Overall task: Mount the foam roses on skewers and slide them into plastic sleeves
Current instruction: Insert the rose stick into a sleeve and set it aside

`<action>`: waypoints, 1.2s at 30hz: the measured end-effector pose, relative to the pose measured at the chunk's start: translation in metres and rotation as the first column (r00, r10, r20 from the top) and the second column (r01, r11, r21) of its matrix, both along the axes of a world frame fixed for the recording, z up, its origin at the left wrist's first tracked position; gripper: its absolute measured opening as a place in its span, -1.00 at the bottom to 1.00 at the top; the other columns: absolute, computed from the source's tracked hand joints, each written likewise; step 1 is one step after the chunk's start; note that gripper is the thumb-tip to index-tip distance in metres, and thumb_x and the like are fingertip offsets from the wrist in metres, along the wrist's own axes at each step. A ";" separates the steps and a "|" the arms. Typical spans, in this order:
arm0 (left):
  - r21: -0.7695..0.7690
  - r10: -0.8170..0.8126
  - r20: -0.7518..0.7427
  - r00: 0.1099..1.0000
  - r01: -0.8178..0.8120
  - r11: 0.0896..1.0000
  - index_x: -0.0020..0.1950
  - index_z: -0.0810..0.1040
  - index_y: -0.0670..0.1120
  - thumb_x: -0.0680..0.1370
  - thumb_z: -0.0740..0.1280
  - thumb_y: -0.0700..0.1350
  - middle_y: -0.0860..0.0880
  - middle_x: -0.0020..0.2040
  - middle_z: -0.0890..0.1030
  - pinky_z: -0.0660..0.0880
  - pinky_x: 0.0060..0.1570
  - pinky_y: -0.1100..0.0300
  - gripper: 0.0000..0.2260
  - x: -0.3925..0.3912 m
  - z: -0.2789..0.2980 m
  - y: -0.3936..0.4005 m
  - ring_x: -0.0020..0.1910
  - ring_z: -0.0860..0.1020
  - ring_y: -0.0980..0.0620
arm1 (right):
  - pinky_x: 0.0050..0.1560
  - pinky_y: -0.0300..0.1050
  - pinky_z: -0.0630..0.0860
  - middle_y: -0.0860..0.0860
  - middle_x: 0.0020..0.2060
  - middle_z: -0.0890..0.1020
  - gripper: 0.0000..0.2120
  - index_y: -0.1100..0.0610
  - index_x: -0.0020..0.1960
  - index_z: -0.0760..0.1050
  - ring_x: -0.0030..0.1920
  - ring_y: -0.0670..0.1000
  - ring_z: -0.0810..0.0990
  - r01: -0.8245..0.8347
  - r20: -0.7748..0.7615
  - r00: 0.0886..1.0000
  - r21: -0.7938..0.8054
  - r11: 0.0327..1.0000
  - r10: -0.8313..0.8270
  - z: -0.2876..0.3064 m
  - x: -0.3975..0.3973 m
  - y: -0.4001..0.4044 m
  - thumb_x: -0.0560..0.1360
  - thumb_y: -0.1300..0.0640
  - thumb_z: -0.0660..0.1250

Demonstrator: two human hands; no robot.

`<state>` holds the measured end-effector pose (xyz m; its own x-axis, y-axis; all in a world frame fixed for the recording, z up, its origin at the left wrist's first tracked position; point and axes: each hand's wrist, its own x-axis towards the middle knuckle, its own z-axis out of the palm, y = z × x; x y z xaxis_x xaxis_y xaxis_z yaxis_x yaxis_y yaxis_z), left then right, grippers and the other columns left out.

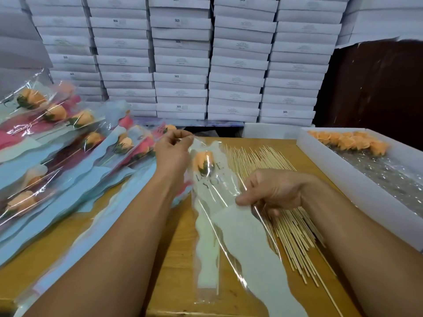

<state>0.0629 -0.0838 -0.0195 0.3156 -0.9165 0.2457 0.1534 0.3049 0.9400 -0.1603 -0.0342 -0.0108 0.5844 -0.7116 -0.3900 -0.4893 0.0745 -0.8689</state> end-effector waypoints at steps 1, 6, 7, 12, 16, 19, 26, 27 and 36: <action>-0.007 0.056 -0.005 0.998 -0.056 0.998 -0.18 0.56 -0.02 0.57 0.37 -0.27 -0.01 -0.15 0.57 0.47 -0.22 0.25 -0.81 0.003 0.001 -0.002 -0.21 0.49 0.08 | -0.58 -0.30 0.40 0.31 -0.20 0.61 -0.52 0.44 -0.11 0.53 -0.46 0.00 0.53 -0.051 -0.022 0.998 0.002 0.999 0.051 0.000 0.000 -0.001 0.37 0.03 0.59; -0.013 0.278 0.004 0.961 -0.278 0.961 -0.16 0.52 0.02 0.58 0.35 -0.25 0.05 -0.19 0.54 0.37 -0.45 0.50 -0.81 0.009 0.013 -0.007 -0.26 0.49 0.15 | -0.58 -0.33 0.41 0.22 -0.16 0.67 -0.90 0.25 -0.06 0.63 -0.47 -0.08 0.58 -0.221 -0.015 0.975 0.040 0.974 0.222 -0.001 0.004 0.000 0.48 0.22 0.45; -0.020 0.316 0.013 0.949 -0.316 0.949 -0.16 0.51 0.02 0.58 0.35 -0.25 0.05 -0.20 0.53 0.38 -0.44 0.47 -0.80 0.010 0.016 -0.009 -0.27 0.49 0.14 | -0.59 -0.34 0.40 0.12 -0.22 0.68 -0.98 0.16 -0.09 0.64 -0.48 -0.09 0.58 -0.228 -0.004 0.974 0.038 0.973 0.228 -0.002 0.006 0.002 0.49 0.24 0.44; 0.085 0.389 0.129 0.912 -0.401 0.912 0.04 0.51 0.00 0.59 0.33 -0.20 -0.07 0.23 0.44 0.51 -0.07 0.12 -0.89 0.010 0.030 -0.012 -0.06 0.52 -0.03 | -0.60 -0.34 0.38 0.06 -0.29 0.66 -0.94 0.18 -0.06 0.60 -0.49 -0.09 0.56 -0.178 0.012 0.984 0.011 0.984 0.178 -0.003 0.011 0.002 0.49 0.25 0.46; 0.211 0.249 0.408 0.878 -0.356 0.910 0.55 0.09 0.03 0.58 0.36 -0.07 -0.16 0.51 0.05 0.34 0.16 0.00 -0.37 0.005 0.029 0.001 0.44 0.21 -0.21 | -0.55 -0.21 0.45 0.16 -0.25 0.68 -0.88 0.24 -0.05 0.60 -0.46 0.00 0.59 -0.017 0.178 0.984 0.007 1.000 0.016 -0.003 0.013 0.002 0.46 0.23 0.48; 0.250 0.012 0.534 0.846 -0.171 0.953 0.59 0.09 -0.12 0.56 0.39 -0.01 -0.19 0.54 0.21 0.38 0.31 -0.05 -0.29 -0.008 0.022 0.019 0.47 0.29 -0.22 | -0.59 -0.24 0.38 0.13 -0.28 0.69 -0.79 0.24 0.00 0.57 -0.48 -0.01 0.57 0.175 0.330 0.931 -0.032 0.984 -0.154 -0.005 0.019 0.001 0.41 0.20 0.49; 0.405 -0.436 0.455 0.777 0.255 0.878 0.35 0.38 -0.14 0.56 0.43 -0.07 -0.10 -0.14 0.63 0.59 -0.33 0.13 -0.57 -0.023 0.008 0.065 -0.40 0.63 0.03 | -0.61 -0.27 0.34 0.14 -0.25 0.70 -0.78 0.27 0.09 0.60 -0.39 0.02 0.62 0.461 0.429 0.814 -0.065 0.885 -0.393 -0.010 0.027 -0.006 0.48 0.20 0.45; 0.413 -0.459 0.428 0.778 0.283 0.866 0.37 0.37 -0.11 0.55 0.45 -0.13 -0.11 -0.11 0.64 0.58 -0.35 0.18 -0.55 -0.022 0.008 0.069 -0.39 0.66 0.04 | -0.61 -0.26 0.35 0.14 -0.24 0.70 -0.80 0.27 0.09 0.60 -0.38 0.04 0.62 0.472 0.438 0.804 -0.058 0.880 -0.403 -0.010 0.028 -0.006 0.50 0.21 0.44; 0.266 -0.261 0.470 0.843 0.147 0.953 0.21 0.49 0.03 0.51 0.46 -0.29 -0.10 -0.18 0.58 0.48 -0.41 0.22 -0.63 0.040 0.015 0.078 -0.40 0.53 0.07 | -0.53 -0.23 0.45 0.16 -0.30 0.67 -0.46 0.32 0.13 0.57 -0.43 -0.02 0.56 0.391 0.383 0.858 -0.055 0.919 -0.342 -0.003 0.030 -0.001 0.41 -0.13 0.42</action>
<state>0.1034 -0.0056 -0.0048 0.0045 -0.9938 0.1113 -0.3126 0.1043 0.9441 -0.1302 -0.0356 -0.0140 0.3529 -0.9307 -0.0965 -0.1012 0.0646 -0.9928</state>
